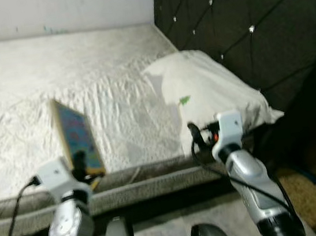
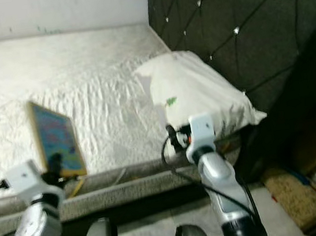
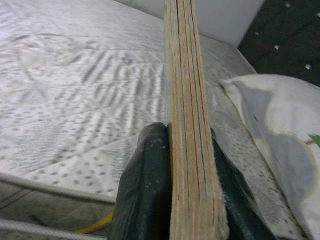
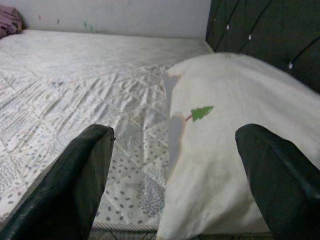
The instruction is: Clean up the room
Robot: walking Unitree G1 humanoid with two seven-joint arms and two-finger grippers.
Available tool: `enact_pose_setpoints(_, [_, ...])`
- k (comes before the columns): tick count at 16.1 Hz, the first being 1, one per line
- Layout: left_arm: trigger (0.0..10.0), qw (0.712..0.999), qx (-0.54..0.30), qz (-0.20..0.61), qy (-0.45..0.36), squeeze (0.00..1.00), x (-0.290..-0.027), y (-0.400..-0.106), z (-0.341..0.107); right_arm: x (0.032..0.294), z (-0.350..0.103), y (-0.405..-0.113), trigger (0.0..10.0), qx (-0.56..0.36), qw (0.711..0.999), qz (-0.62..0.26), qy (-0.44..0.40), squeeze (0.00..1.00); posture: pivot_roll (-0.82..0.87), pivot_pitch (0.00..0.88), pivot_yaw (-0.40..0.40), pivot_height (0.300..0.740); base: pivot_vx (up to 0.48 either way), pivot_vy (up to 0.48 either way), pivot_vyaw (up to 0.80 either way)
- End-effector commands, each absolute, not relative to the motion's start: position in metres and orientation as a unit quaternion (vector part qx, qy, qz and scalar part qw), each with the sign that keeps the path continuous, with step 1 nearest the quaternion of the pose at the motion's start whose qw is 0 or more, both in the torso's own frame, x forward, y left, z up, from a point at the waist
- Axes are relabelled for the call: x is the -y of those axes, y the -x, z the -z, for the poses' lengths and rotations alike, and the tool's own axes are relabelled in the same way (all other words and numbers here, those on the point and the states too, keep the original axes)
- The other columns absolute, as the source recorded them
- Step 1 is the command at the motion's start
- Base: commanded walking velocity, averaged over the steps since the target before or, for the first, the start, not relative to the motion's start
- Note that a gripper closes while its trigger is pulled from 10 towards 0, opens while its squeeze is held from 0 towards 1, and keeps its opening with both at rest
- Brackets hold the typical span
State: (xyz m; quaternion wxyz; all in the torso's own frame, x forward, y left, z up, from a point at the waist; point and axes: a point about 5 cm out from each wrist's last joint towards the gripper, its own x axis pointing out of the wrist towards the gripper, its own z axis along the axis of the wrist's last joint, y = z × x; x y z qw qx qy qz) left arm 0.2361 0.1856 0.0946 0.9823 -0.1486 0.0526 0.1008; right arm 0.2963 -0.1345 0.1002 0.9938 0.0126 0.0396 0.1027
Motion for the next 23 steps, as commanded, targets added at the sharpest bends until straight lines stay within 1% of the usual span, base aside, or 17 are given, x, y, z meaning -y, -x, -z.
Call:
enact_pose_setpoints(1, [10.0,0.984,-0.016,-0.087,0.153,0.0,-0.182,-0.243,-0.11,0.135,-0.107,-0.299,10.0,-0.029,0.994,-0.105,-0.009,0.0,-0.01,0.0,-0.08,0.641,0.259,0.0,0.0])
enact_pose_setpoints(21, [10.0,0.985,-0.009,-0.086,0.152,0.0,-0.182,-0.244,-0.112,0.134,-0.107,-0.3,10.0,-0.03,0.994,-0.108,-0.009,0.0,-0.02,0.0,-0.079,0.641,0.36,0.0,0.0])
enact_pose_setpoints(22, [10.0,0.967,-0.049,-0.093,0.234,0.0,-0.181,-0.264,-0.099,0.135,-0.11,-0.298,10.0,-0.017,0.993,-0.114,-0.01,0.0,-0.03,0.0,-0.076,0.636,0.0,0.0,0.0])
enact_pose_setpoints(23, [10.0,0.963,-0.049,-0.097,0.248,0.0,-0.18,-0.269,-0.101,0.138,-0.114,-0.298,10.0,-0.01,0.994,-0.109,-0.011,0.0,-0.03,0.0,-0.076,0.626,0.0,0.0,0.0])
